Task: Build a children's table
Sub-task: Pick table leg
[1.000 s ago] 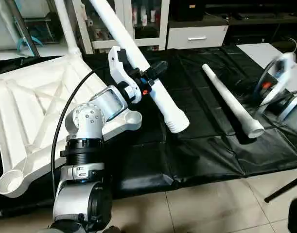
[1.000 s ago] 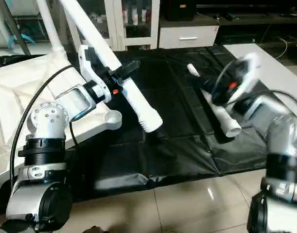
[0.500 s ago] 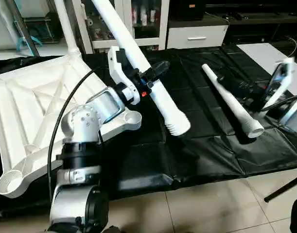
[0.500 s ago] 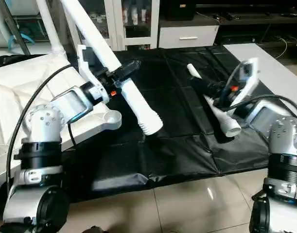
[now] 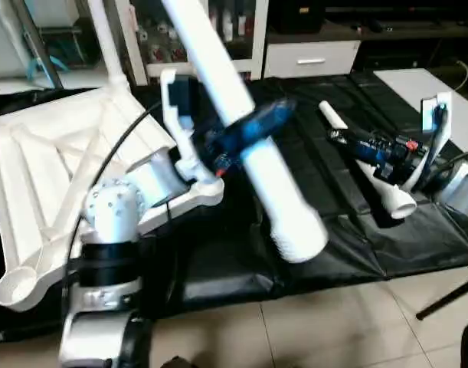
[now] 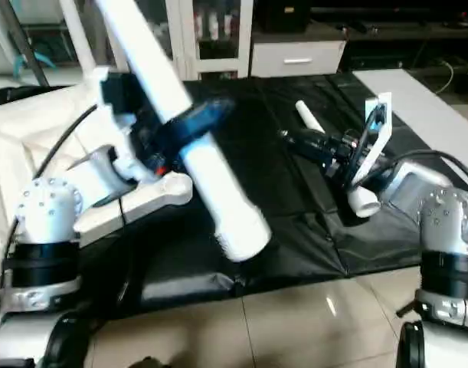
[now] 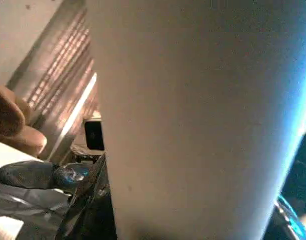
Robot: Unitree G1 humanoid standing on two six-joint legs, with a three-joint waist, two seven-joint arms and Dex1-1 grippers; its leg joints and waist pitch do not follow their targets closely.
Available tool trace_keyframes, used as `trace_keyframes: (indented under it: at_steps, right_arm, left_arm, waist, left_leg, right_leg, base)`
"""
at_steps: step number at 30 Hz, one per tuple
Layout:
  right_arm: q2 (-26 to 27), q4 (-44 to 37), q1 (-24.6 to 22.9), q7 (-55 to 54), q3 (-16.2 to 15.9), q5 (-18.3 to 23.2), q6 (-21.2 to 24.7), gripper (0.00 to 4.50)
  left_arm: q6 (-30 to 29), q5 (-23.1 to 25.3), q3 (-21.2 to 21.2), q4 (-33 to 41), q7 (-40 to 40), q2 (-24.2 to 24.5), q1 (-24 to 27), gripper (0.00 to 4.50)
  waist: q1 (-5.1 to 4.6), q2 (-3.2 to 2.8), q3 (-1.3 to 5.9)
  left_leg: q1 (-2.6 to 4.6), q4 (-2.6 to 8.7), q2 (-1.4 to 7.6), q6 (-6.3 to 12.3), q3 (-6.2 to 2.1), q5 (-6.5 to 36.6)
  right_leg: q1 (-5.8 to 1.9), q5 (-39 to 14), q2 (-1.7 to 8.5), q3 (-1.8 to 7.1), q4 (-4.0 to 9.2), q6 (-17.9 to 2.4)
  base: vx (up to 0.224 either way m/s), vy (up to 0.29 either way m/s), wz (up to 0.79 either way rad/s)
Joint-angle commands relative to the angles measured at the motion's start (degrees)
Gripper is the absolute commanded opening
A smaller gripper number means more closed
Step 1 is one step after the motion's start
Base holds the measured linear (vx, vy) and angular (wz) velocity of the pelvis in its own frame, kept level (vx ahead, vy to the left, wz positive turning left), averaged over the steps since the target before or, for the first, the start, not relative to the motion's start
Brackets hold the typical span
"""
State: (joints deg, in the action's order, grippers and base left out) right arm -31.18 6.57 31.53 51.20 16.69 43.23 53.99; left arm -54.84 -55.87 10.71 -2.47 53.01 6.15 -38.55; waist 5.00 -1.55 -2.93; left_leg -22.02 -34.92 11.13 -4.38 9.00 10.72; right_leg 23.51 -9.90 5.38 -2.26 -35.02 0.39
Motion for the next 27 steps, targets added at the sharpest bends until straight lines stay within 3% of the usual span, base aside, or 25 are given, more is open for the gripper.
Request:
trace_keyframes:
  at_steps: [1, 9, 17, 25, 27]
  right_arm:
    - [-0.87, -2.89, -0.53, 1.05, -0.99, 1.44, 1.24, 3.61]
    - [-1.20, -11.64, -4.61, 5.46, -6.98, 3.21, 2.75, 3.61]
    - [-0.28, -15.61, -4.99, 8.09, -11.50, 5.33, 4.48, 3.61]
    - [-0.94, -15.00, -3.35, 10.55, -17.45, 1.77, 2.39, 3.61]
    - [0.10, -12.36, -1.24, 9.31, -20.15, -1.12, 0.89, 3.44]
  left_arm:
    - [1.07, 1.44, -1.59, -0.23, 1.61, 0.93, -0.70, 1.82]
    - [3.94, 4.77, -5.09, -2.25, 4.45, 2.65, -0.84, 1.82]
    - [8.32, 9.85, -8.79, -4.97, 5.85, 3.81, -1.78, 1.82]
    - [10.14, 12.45, -12.35, -4.99, 9.04, 5.11, -2.14, 1.82]
    - [11.14, 13.87, -14.29, -4.23, 9.81, 5.31, -2.17, 1.82]
  waist:
    - [-0.22, 0.56, 4.10]
    - [-0.16, 0.46, 4.11]
    - [-0.15, 0.65, 4.11]
    - [-0.19, 0.53, 4.16]
    - [-0.14, 0.55, 4.14]
  left_leg:
    - [0.97, 3.84, 0.53, 2.75, 0.90, 6.38]
    - [0.90, 3.95, 0.68, 2.34, 0.88, 6.53]
    - [0.94, 4.08, 0.74, 1.30, 0.78, 7.51]
    - [0.92, 4.05, 0.83, 1.17, 0.82, 6.83]
    - [0.91, 4.09, 0.83, 0.85, 0.76, 7.37]
  right_leg:
    - [-3.29, -9.43, 1.15, 0.95, 3.84, -13.22]
    - [-3.48, -8.77, 1.20, 1.02, 3.86, -12.84]
    - [-3.33, -10.56, 1.33, 1.10, 3.91, -12.19]
    - [-3.33, -8.28, 1.41, 1.17, 3.58, -13.06]
    - [-3.31, -9.38, 1.49, 1.14, 3.65, -12.89]
  base:
    - [0.000, 0.000, 0.00]
    - [0.000, 0.000, 0.00]
    - [0.000, 0.000, 0.00]
    - [0.000, 0.000, 0.00]
    - [0.000, 0.000, 0.00]
